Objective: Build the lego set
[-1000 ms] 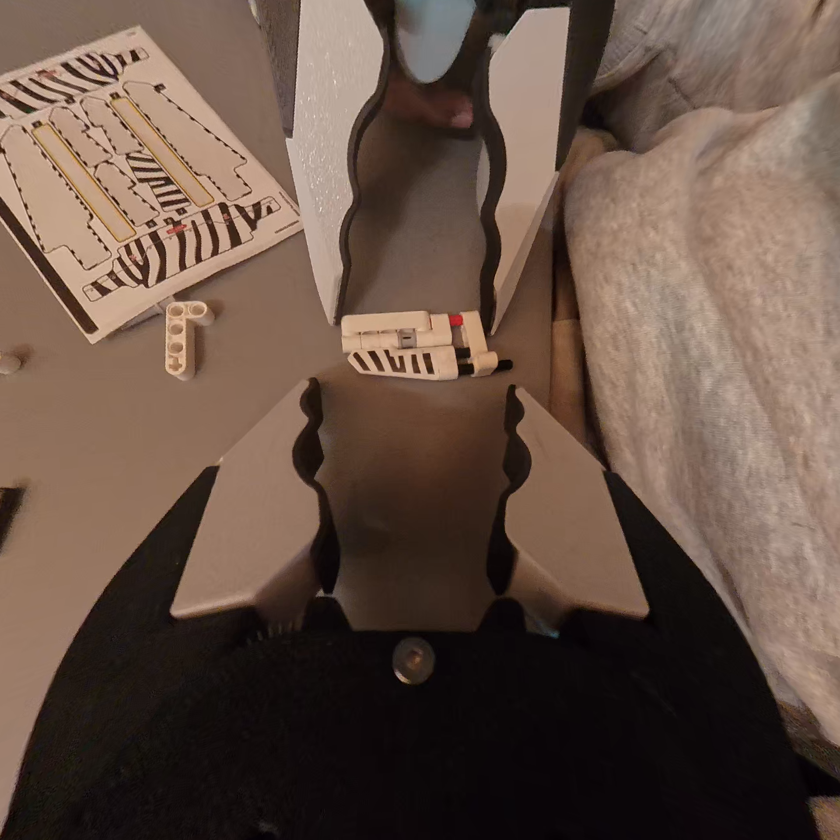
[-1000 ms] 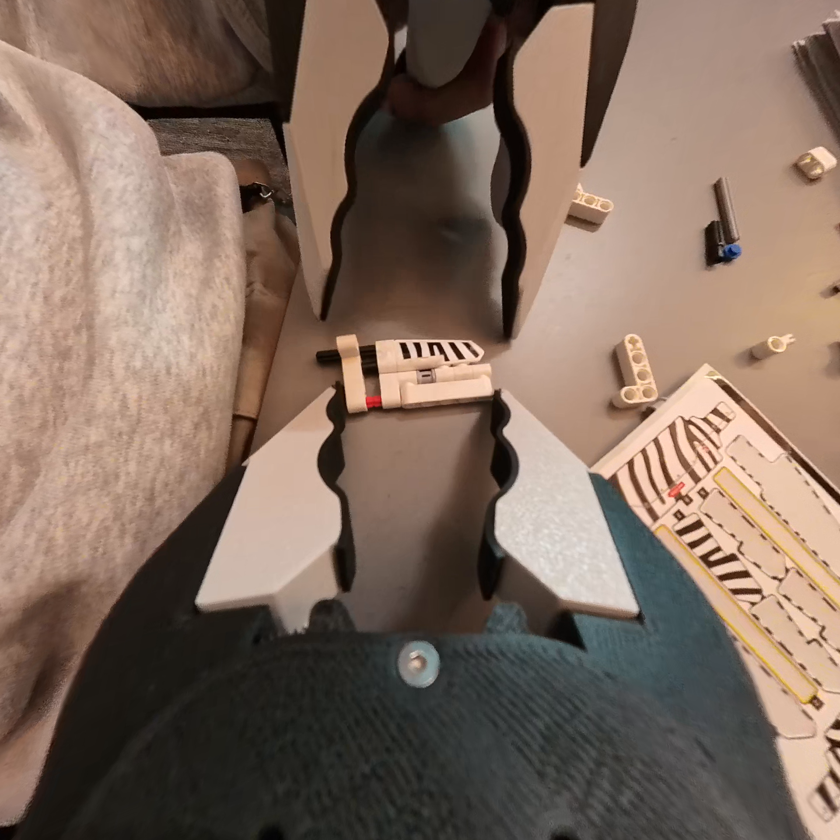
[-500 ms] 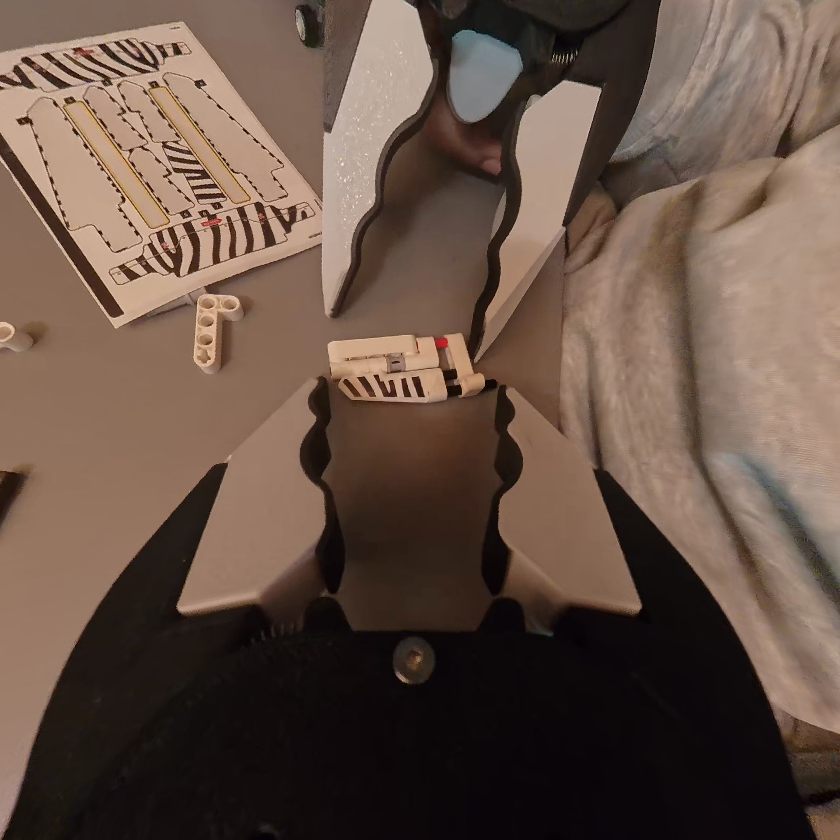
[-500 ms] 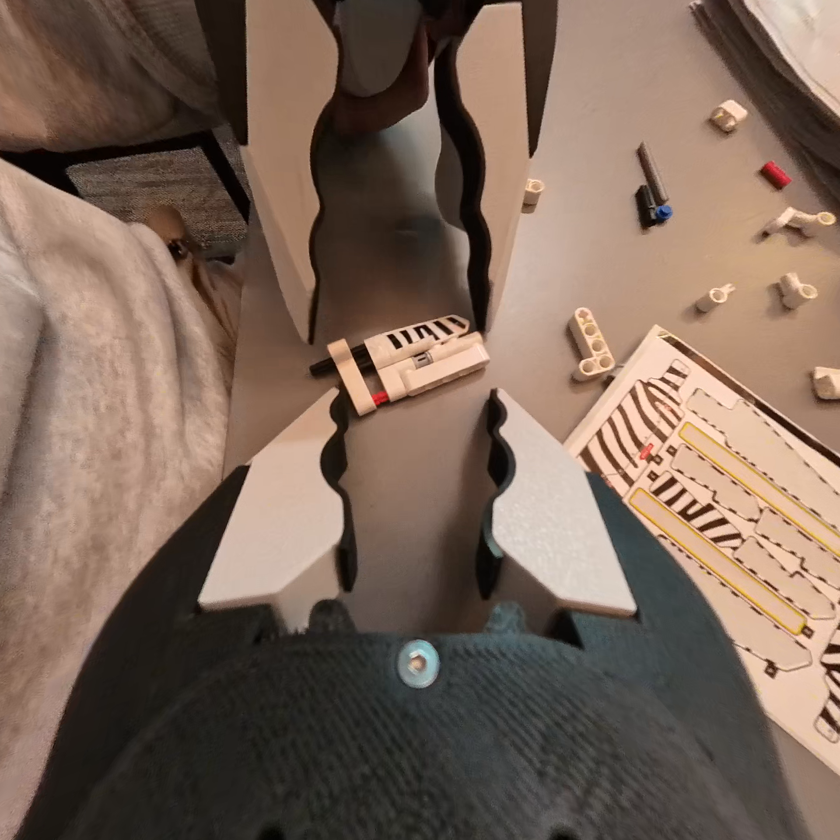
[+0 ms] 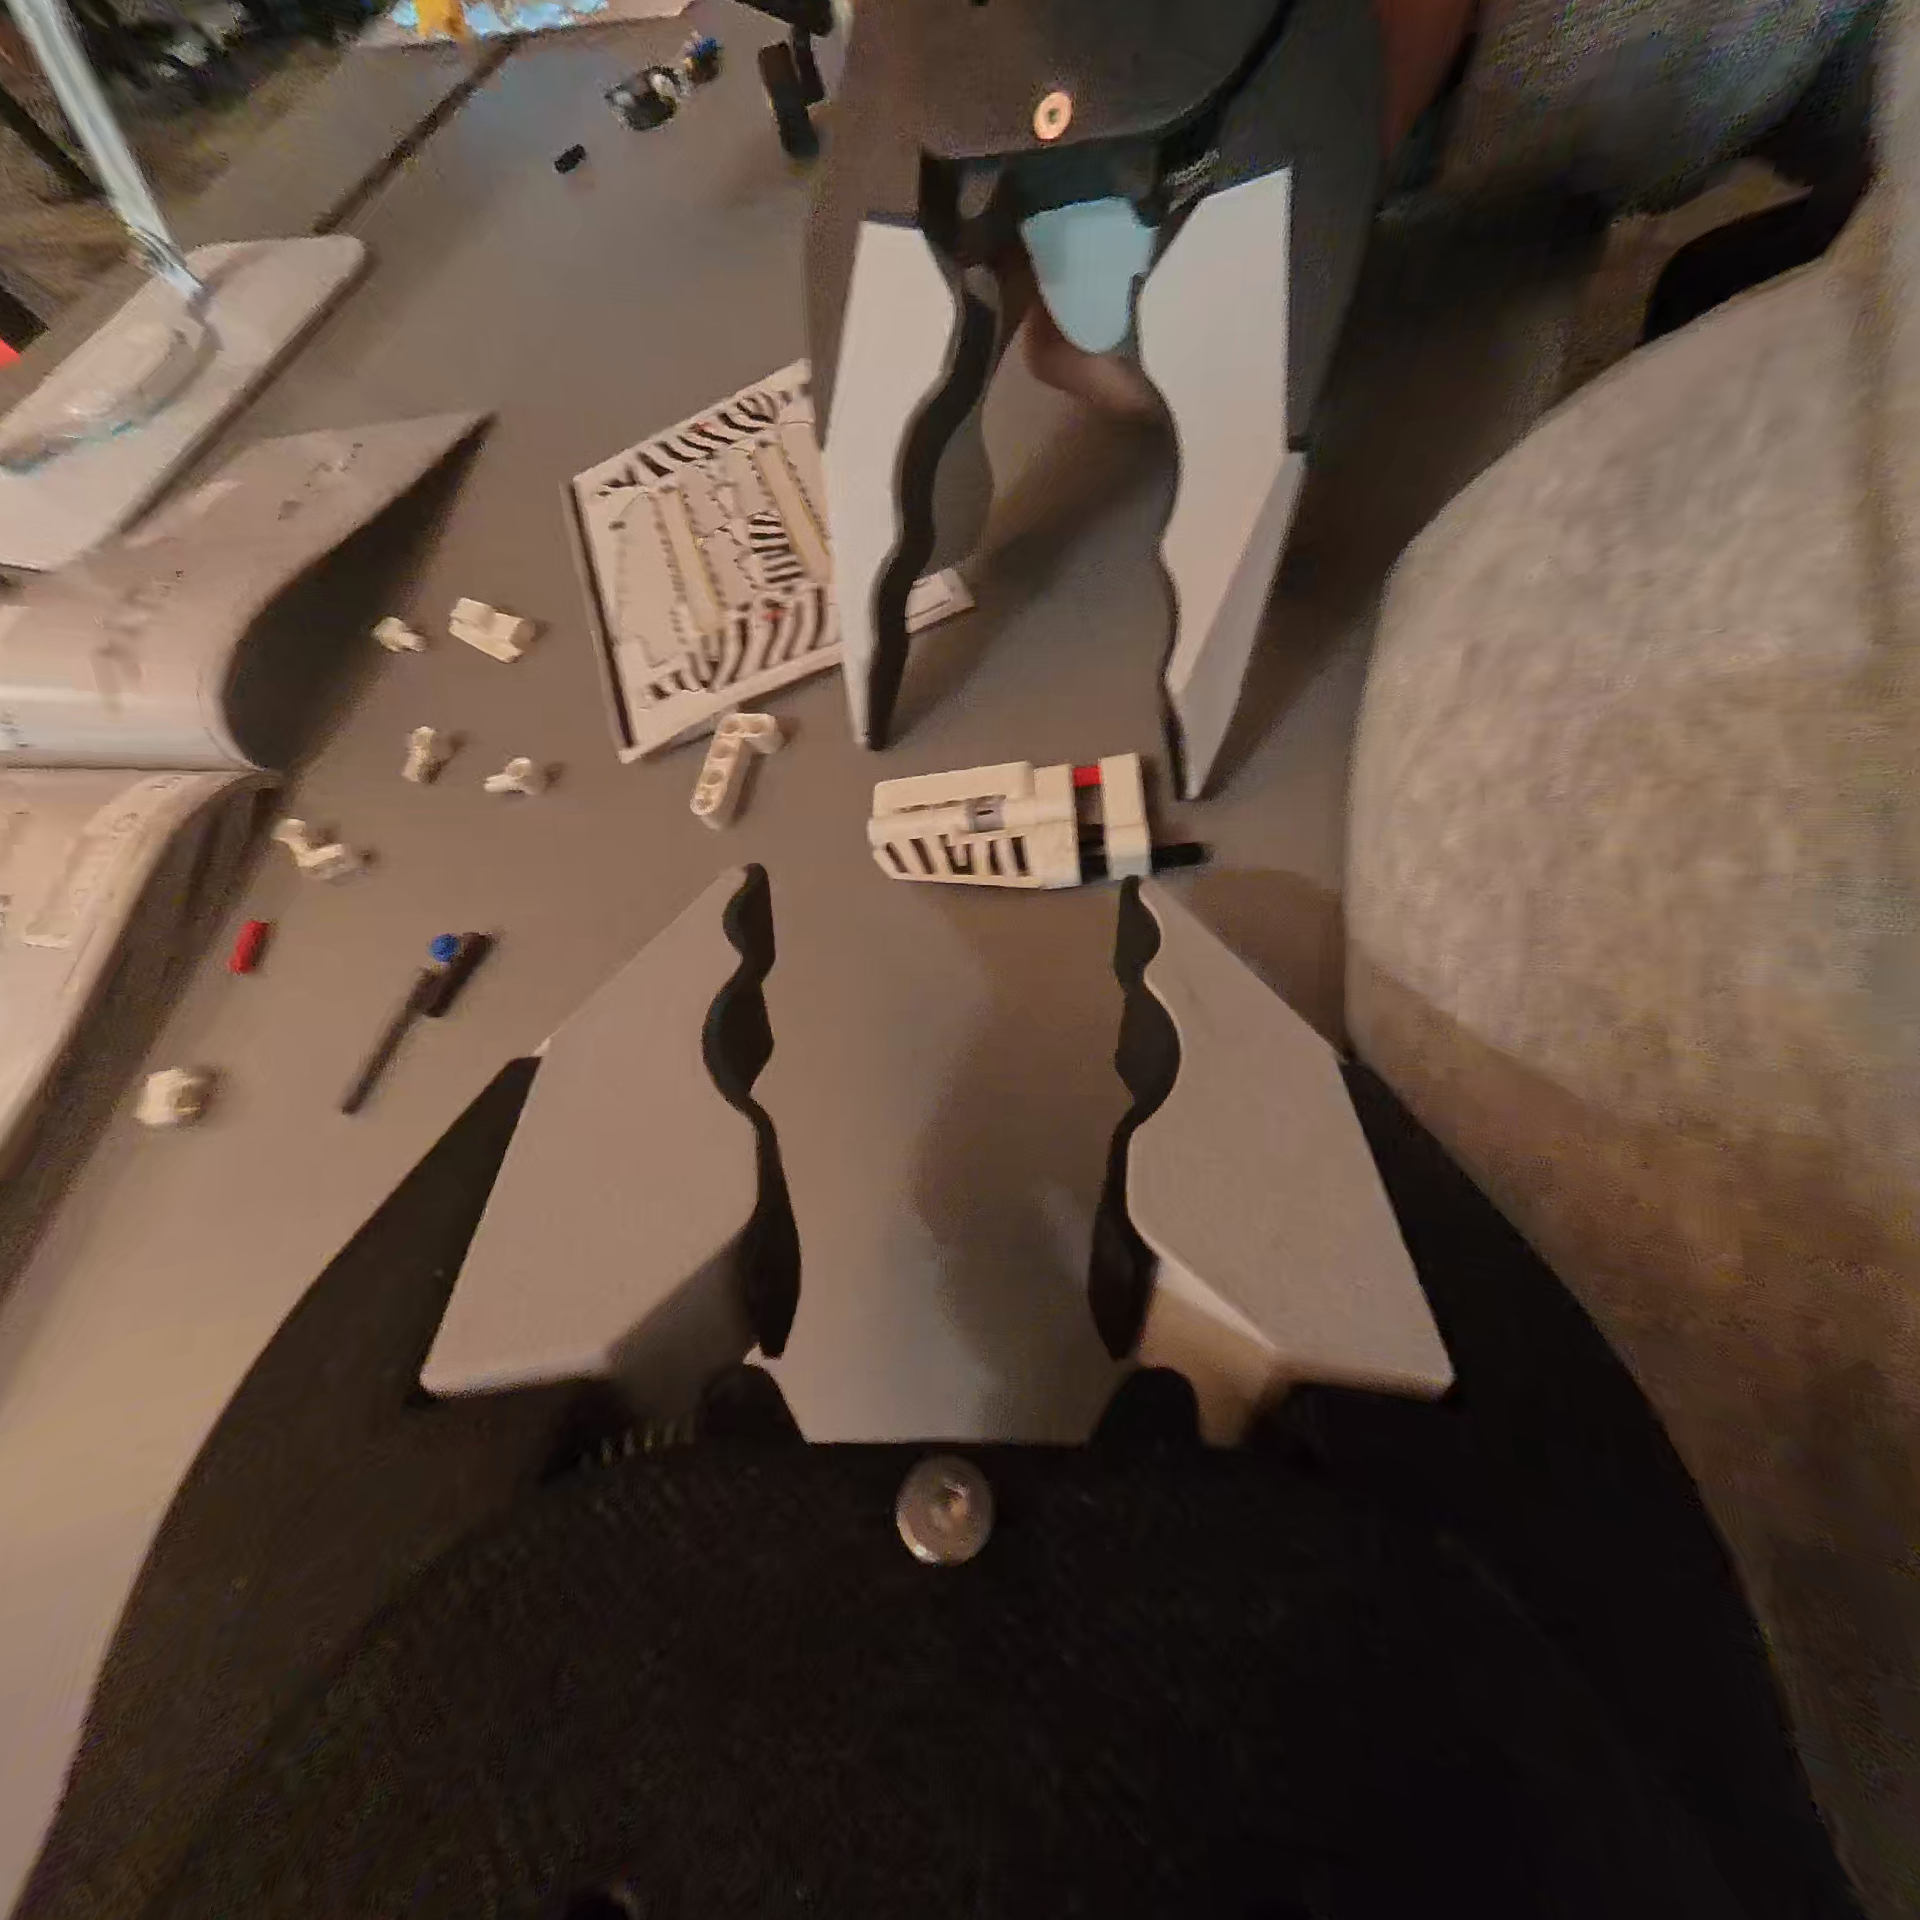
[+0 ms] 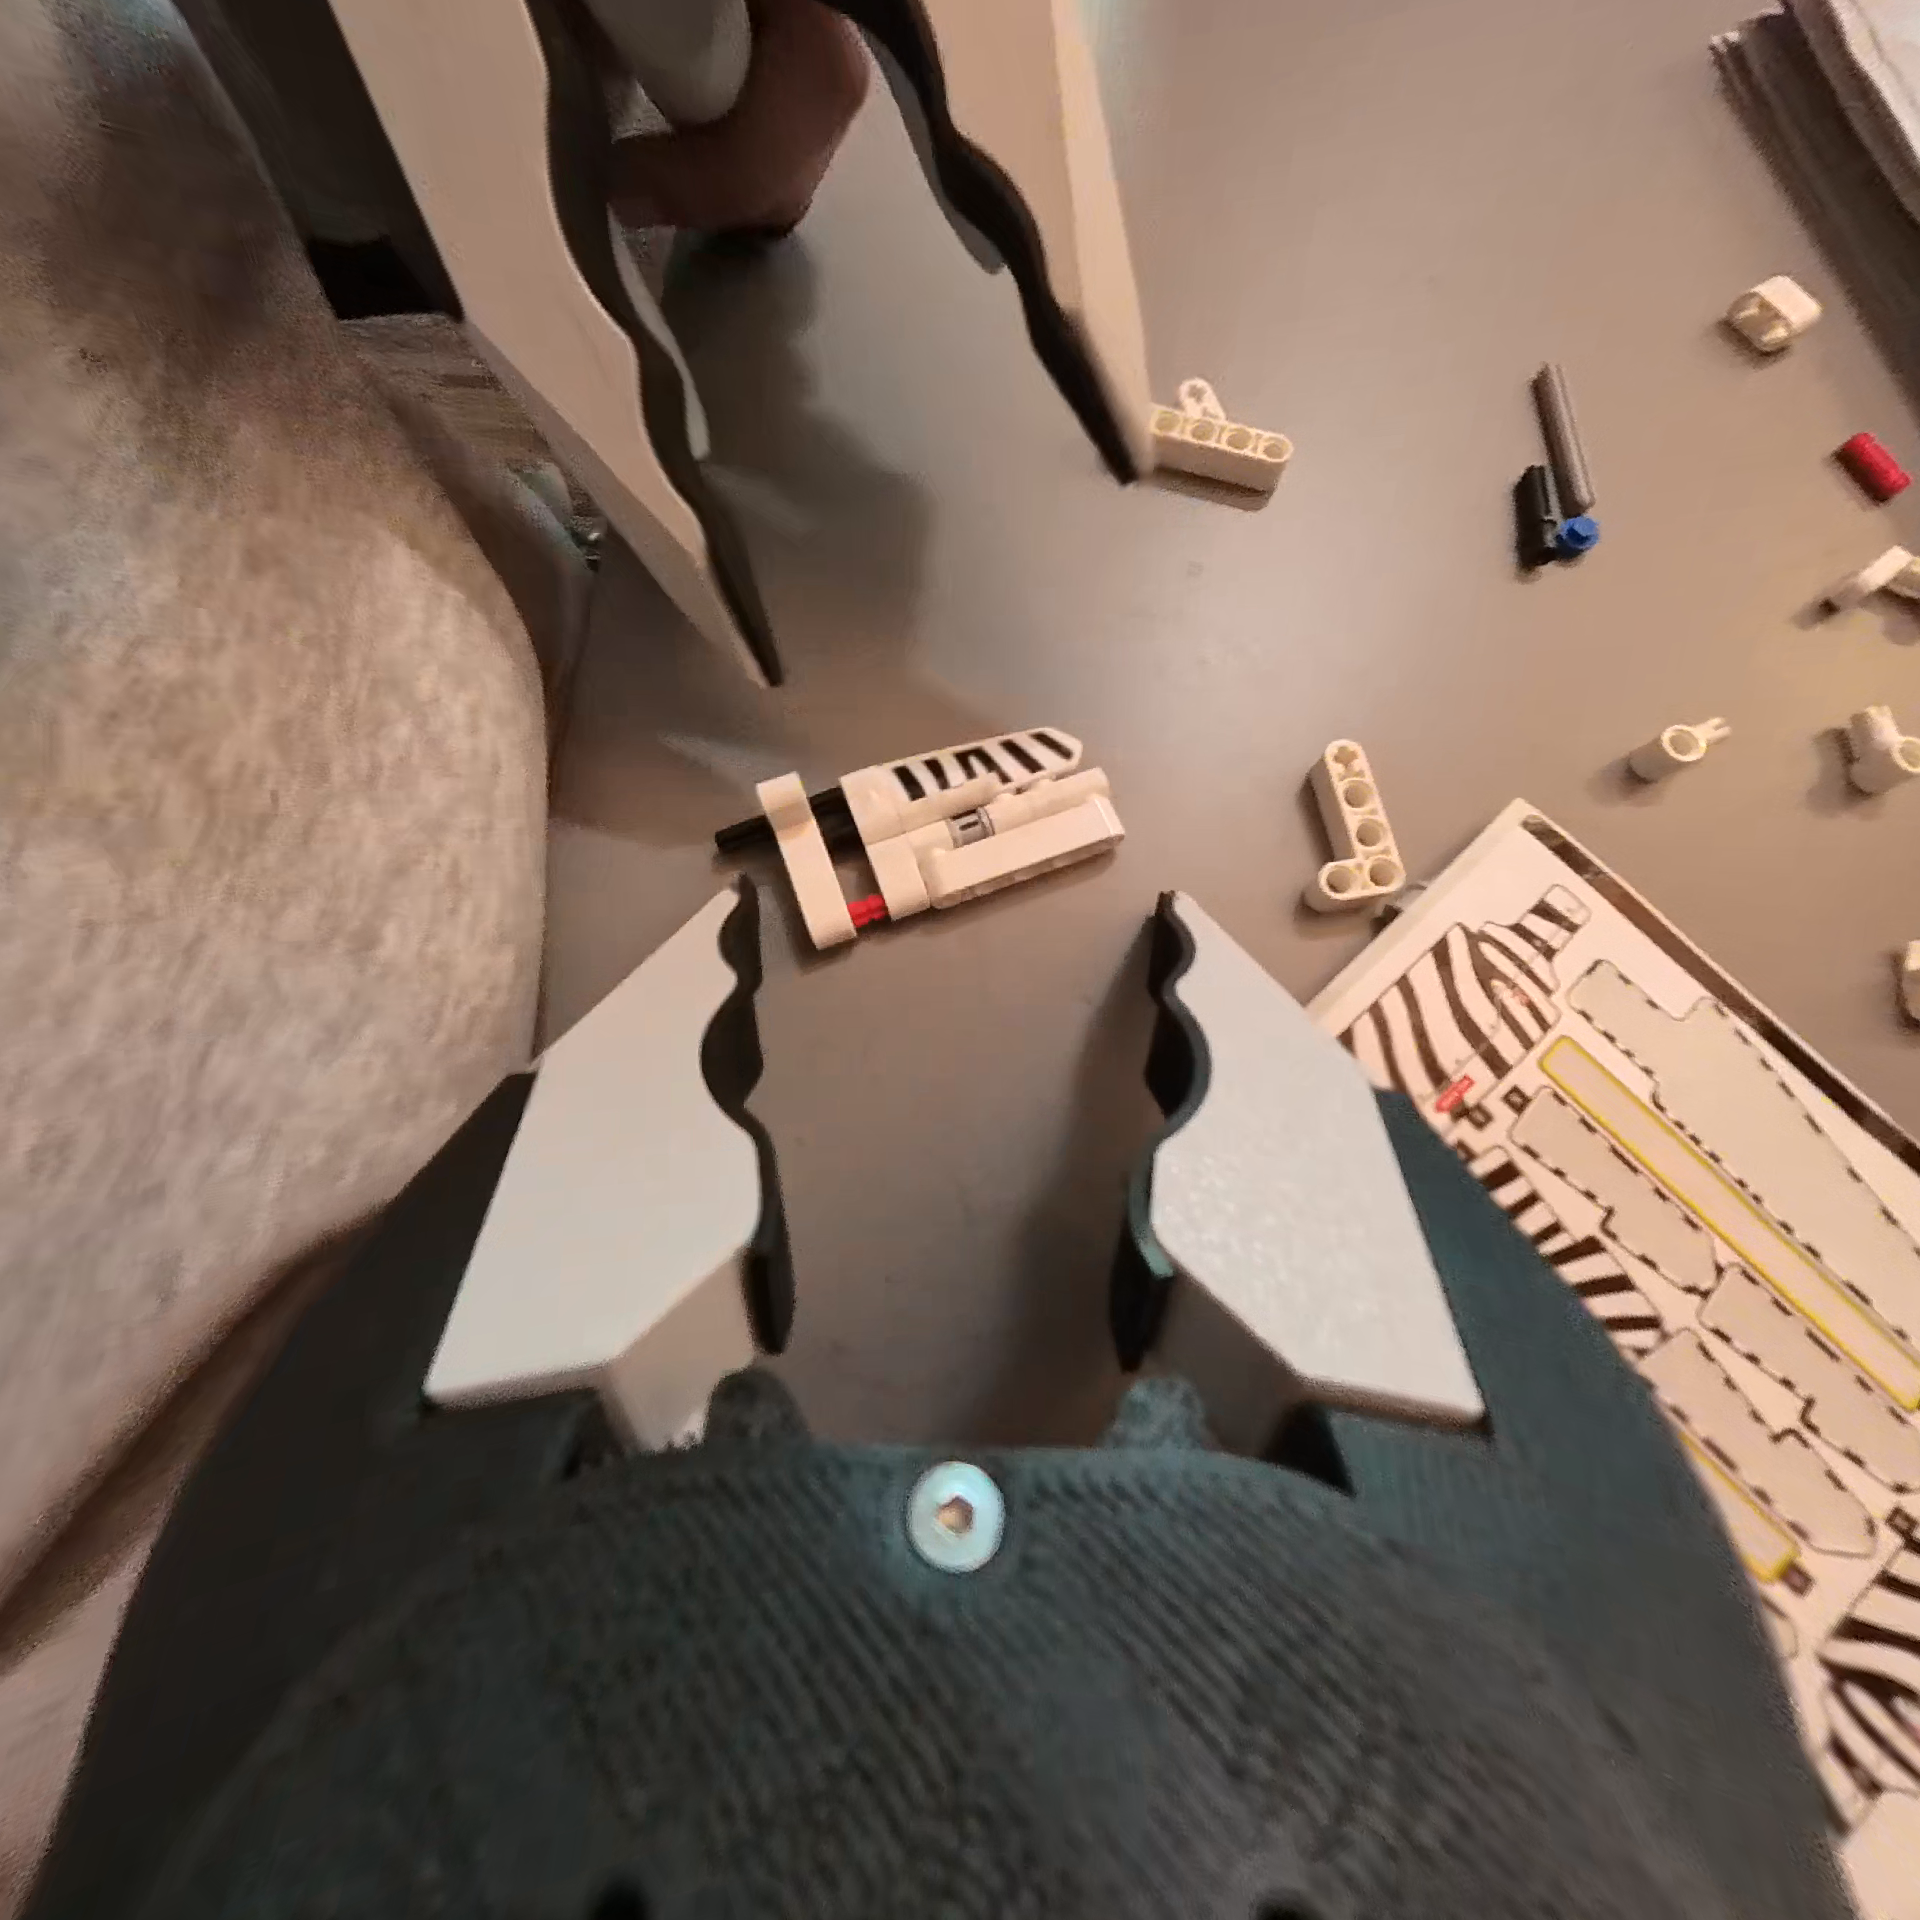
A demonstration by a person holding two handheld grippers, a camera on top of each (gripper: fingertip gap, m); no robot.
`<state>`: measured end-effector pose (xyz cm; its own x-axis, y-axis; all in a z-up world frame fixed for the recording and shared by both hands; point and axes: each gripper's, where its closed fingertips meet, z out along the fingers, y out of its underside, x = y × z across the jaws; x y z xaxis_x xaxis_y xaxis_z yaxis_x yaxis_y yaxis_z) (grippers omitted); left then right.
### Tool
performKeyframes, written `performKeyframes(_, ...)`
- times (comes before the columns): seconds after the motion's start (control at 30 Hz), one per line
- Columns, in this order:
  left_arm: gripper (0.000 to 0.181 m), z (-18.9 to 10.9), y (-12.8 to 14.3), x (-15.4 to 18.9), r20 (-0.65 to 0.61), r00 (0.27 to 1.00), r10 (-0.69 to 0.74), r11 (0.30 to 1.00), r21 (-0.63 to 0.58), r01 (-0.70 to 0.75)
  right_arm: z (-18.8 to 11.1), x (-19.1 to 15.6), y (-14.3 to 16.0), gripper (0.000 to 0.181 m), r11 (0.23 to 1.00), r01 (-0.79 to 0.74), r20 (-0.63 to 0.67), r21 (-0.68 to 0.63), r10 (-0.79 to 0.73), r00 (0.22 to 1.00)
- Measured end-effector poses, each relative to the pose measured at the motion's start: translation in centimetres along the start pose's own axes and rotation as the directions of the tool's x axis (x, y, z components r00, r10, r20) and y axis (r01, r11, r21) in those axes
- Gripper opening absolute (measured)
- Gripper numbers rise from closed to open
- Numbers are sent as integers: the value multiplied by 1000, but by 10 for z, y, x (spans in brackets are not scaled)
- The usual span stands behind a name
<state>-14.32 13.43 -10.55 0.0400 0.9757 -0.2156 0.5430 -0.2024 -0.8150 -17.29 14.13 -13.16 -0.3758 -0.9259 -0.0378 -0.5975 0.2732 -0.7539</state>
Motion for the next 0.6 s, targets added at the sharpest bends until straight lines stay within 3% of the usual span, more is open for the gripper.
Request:
performKeyframes(0.1,76,10,1,16,-121,984,-134,990,-67,126,1,1,-1,79,1000,17,34,0,-17,999)
performKeyframes(0.23,87,23,17,14,-144,955,-261,951,-209,228,5,3,-4,85,1000,27,53,-1,-27,998)
performKeyframes(0.5,84,20,11,13,-207,914,-349,931,-185,313,8,0,-5,86,998,61,45,-9,-60,997)
performKeyframes(0.6,73,20,9,16,-248,898,-363,928,-183,325,10,-1,-7,82,998,64,53,-6,-64,997)
